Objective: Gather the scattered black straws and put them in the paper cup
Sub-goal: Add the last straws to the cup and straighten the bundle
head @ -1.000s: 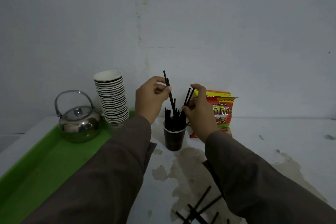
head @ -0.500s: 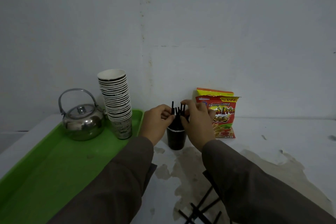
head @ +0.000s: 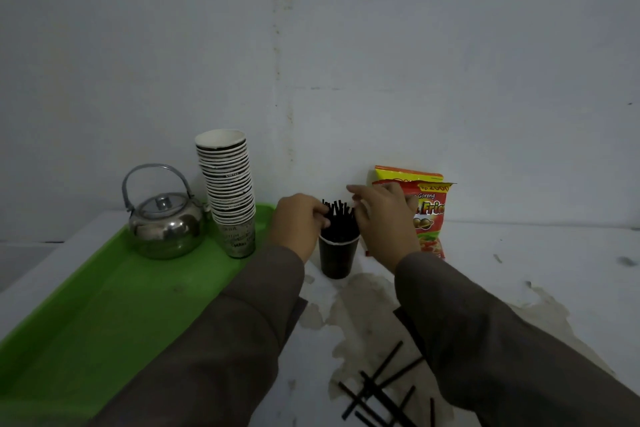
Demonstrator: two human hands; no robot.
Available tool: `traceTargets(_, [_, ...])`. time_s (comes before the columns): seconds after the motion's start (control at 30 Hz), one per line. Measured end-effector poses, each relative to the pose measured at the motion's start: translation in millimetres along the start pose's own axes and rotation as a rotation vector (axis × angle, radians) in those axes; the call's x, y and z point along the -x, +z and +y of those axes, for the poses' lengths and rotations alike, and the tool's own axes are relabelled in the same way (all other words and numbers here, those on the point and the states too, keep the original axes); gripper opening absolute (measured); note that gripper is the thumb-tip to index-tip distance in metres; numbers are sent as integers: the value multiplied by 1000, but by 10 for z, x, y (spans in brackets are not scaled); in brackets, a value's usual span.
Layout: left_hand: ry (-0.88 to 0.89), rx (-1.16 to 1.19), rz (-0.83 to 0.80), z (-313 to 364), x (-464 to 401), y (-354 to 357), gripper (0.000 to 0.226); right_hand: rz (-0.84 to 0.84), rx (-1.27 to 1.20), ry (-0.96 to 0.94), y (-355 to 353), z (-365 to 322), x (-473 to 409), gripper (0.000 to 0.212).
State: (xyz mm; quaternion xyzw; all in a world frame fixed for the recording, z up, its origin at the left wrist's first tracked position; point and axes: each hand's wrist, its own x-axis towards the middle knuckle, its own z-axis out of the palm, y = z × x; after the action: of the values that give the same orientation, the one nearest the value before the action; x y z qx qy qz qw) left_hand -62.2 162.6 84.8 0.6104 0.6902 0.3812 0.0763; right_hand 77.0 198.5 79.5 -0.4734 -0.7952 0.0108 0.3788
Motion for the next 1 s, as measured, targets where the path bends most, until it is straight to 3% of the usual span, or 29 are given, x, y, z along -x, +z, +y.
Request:
traceTargets(0.17, [100, 31, 78, 135, 278, -258, 17, 70, -206, 31, -422, -68, 198, 26])
traceTargets(0.27, [137, 108, -49, 180, 682, -276, 18, 24, -296, 75, -642, -61, 628, 19])
traceTargets(0.4, [132, 87, -218, 72, 1326, -112, 16, -165, -318, 133, -759, 17, 1355, 15])
traceTargets(0.53, [92, 106, -267, -82, 1842, 64, 12, -241, -255, 177, -750, 95, 1883, 14])
traceTargets(0.83, [235, 6, -137, -97, 2200, 121, 15, -234, -38, 239, -733, 165, 2143, 6])
traceTargets(1.0, [131, -6, -187, -121, 2235, 114, 13, -281, 73, 380, -710, 158, 2199, 22])
